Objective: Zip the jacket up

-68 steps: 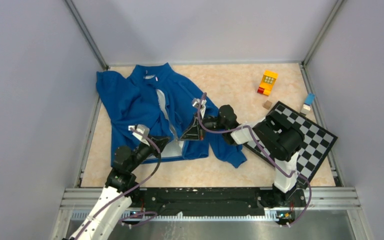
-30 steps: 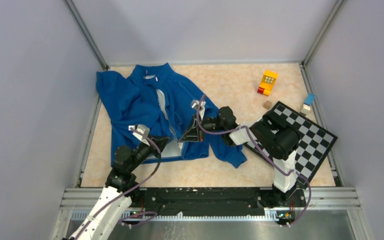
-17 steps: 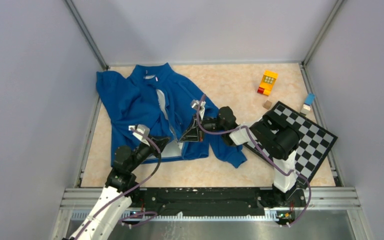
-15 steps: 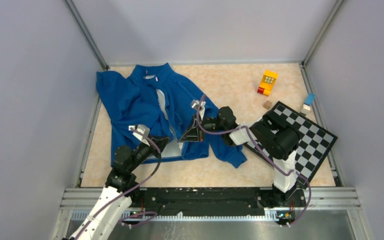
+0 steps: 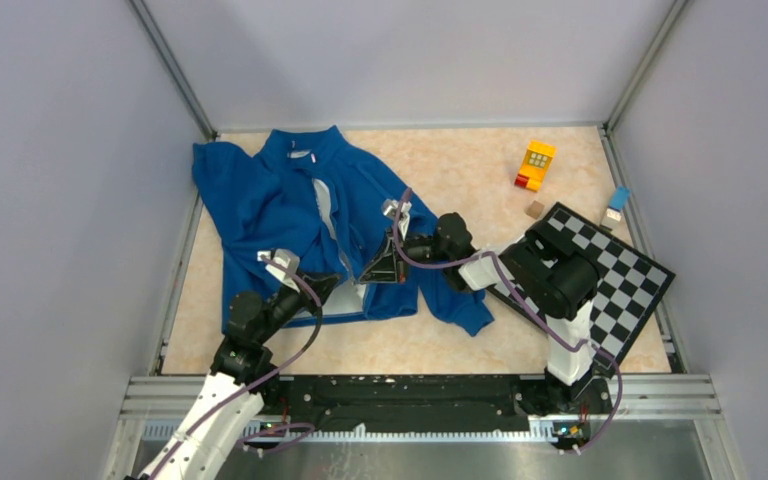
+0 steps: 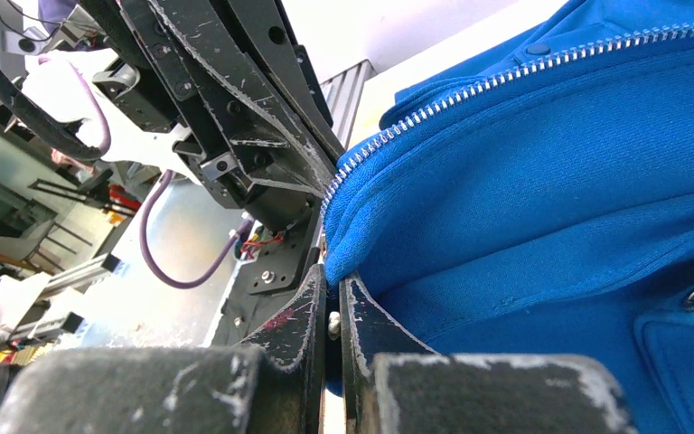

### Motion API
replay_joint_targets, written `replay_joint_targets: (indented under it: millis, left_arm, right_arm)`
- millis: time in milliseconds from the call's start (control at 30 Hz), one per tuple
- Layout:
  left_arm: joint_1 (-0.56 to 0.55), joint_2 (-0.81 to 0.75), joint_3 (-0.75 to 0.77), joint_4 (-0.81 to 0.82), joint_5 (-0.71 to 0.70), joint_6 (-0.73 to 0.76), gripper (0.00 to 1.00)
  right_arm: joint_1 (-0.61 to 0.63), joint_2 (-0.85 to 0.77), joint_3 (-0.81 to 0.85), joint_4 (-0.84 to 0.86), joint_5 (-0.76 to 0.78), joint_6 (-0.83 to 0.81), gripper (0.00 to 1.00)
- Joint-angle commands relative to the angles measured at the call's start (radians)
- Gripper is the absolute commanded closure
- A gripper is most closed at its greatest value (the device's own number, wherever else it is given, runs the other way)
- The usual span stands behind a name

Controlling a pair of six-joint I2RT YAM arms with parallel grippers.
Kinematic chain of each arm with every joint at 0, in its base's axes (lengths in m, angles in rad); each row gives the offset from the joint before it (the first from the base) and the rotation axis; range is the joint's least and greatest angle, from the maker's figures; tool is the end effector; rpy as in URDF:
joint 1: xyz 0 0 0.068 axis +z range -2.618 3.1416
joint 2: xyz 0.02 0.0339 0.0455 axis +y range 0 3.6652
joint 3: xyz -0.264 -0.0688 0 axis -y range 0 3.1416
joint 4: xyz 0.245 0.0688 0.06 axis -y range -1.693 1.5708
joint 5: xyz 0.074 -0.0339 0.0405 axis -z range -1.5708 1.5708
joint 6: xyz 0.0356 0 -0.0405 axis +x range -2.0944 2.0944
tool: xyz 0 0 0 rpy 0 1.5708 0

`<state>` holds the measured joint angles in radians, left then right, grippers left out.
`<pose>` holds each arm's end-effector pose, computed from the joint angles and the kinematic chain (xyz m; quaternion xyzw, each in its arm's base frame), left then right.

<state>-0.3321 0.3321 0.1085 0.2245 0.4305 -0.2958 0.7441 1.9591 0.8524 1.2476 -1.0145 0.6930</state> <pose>0.1171 -0.0561 0.2038 0.1636 0.6876 -0.3570 0.6107 0.2555 0.2763 0.1786 -0.3813 0.5635 0.6742 0.2872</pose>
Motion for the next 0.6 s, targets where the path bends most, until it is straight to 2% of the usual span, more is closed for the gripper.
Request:
replay_joint_targets:
  millis: [0, 567]
  left_arm:
    - [-0.001, -0.001, 0.017, 0.067, 0.039, -0.003, 1.00]
    - [-0.001, -0.001, 0.016, 0.066, 0.054, -0.005, 1.00]
  right_arm:
    - [0.014, 0.012, 0.042, 0.057, -0.005, 0.003, 1.00]
    - [0.014, 0.029, 0.057, 0.075, 0.016, 0.023, 1.00]
